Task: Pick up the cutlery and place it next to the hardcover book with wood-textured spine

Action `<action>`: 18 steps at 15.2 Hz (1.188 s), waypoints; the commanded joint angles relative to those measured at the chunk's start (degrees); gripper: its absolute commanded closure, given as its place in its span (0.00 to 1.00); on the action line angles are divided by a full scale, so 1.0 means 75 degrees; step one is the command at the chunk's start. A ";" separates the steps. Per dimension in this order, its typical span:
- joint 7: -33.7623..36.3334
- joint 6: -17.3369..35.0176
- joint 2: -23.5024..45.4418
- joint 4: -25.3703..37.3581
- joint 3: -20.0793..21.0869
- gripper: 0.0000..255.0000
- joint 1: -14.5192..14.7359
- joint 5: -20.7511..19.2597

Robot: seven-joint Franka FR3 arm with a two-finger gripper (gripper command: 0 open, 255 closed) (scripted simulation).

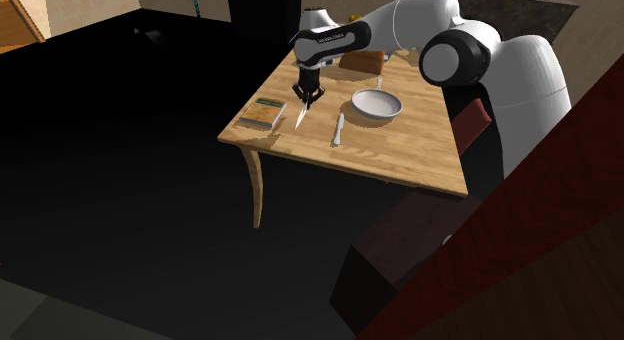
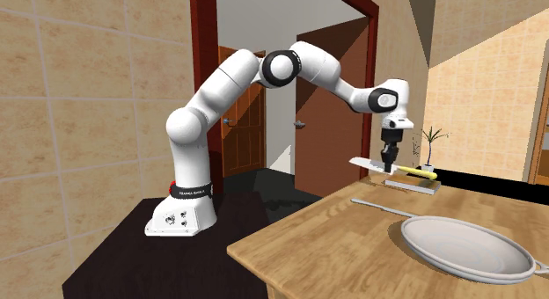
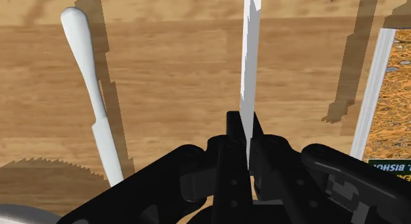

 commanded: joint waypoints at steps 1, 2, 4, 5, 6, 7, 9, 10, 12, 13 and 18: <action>0.0015 0.0134 0.0089 -0.0041 0.0001 1.00 0.0014 -0.0003; 0.0014 0.0208 0.0133 -0.0071 0.0000 1.00 0.0014 -0.0004; 0.0013 0.0351 0.0228 -0.0118 -0.0001 1.00 0.0015 -0.0006; 0.0013 0.0421 0.0277 -0.0140 -0.0002 1.00 0.0015 -0.0006; 0.0012 0.0491 0.0327 -0.0160 -0.0003 1.00 0.0016 -0.0007; 0.0012 0.0562 0.0375 -0.0183 -0.0004 1.00 0.0016 -0.0008; 0.0010 0.0696 0.0482 -0.0211 -0.0005 1.00 0.0017 -0.0009; 0.0010 0.0762 0.0537 -0.0222 -0.0006 1.00 0.0018 -0.0010; 0.0009 0.0891 0.0650 -0.0237 -0.0008 1.00 0.0019 -0.0012; 0.0008 0.0954 0.0710 -0.0240 -0.0008 1.00 0.0019 -0.0013; 0.0008 0.0979 0.0739 -0.0237 -0.0009 1.00 0.0020 -0.0013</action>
